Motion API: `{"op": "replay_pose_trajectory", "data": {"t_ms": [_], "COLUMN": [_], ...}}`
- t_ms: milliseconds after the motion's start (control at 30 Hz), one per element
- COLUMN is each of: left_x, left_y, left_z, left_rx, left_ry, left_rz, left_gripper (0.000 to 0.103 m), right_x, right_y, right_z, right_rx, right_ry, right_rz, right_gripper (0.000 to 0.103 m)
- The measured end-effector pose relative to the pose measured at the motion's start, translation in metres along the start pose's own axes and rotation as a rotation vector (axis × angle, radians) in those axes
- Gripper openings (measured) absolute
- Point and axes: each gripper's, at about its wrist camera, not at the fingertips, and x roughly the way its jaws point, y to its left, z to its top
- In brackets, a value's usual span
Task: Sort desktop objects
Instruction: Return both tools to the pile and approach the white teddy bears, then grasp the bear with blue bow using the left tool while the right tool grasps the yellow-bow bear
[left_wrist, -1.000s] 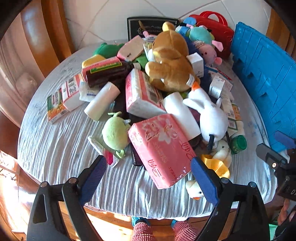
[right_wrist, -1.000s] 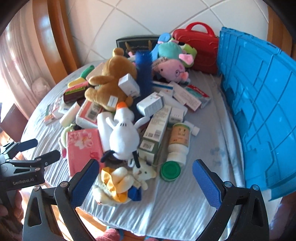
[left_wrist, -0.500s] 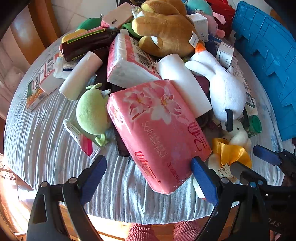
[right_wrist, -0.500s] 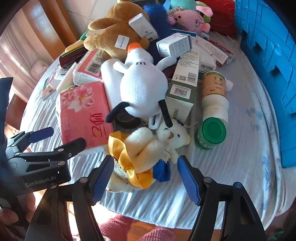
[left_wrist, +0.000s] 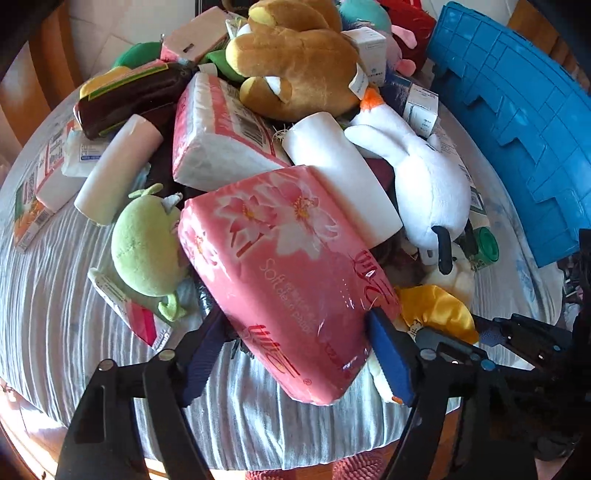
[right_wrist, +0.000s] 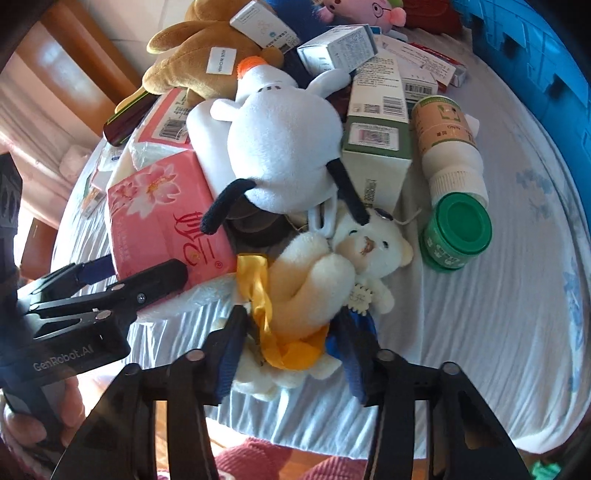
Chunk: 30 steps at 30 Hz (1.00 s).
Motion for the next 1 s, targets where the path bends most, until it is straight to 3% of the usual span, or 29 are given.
{"op": "replay_pose_trajectory", "data": {"t_ms": [100,267,433,667,767,900,1000], "left_x": [-0.009,-0.014,-0.012,-0.011,-0.025,-0.053,-0.049], "left_y": [0.002,0.004,-0.004,-0.004,-0.014,-0.034,-0.054], "left_z": [-0.002,0.000,0.008,0.015,0.020,0.030,0.037], "left_rx": [0.025,0.063,0.099,0.038,0.029,0.031,0.050], "left_ry": [-0.019,-0.042,-0.059,-0.014,-0.052,-0.130,-0.119], "left_rz": [0.019,0.073,0.150,0.185,0.216,0.189,0.134], "left_gripper": [0.057,0.054,0.054,0.054,0.054,0.054,0.054], "right_x": [-0.005,-0.026,-0.027,-0.036,-0.052,-0.073,-0.086], "right_y": [0.013,0.021,0.023,0.017,0.013,0.004,-0.012], "right_z": [0.001,0.010,0.015,0.013,0.018,0.027,0.031], "right_rx": [-0.027,-0.054,-0.072,-0.110,-0.126,-0.138,-0.127], "right_ry": [-0.033,-0.098,-0.107,-0.111,-0.147,-0.191,-0.206], "right_rz": [-0.037,-0.098,-0.147,-0.172,-0.172,-0.179,-0.186], "right_gripper": [0.031,0.018,0.018,0.018,0.018,0.018,0.018]}}
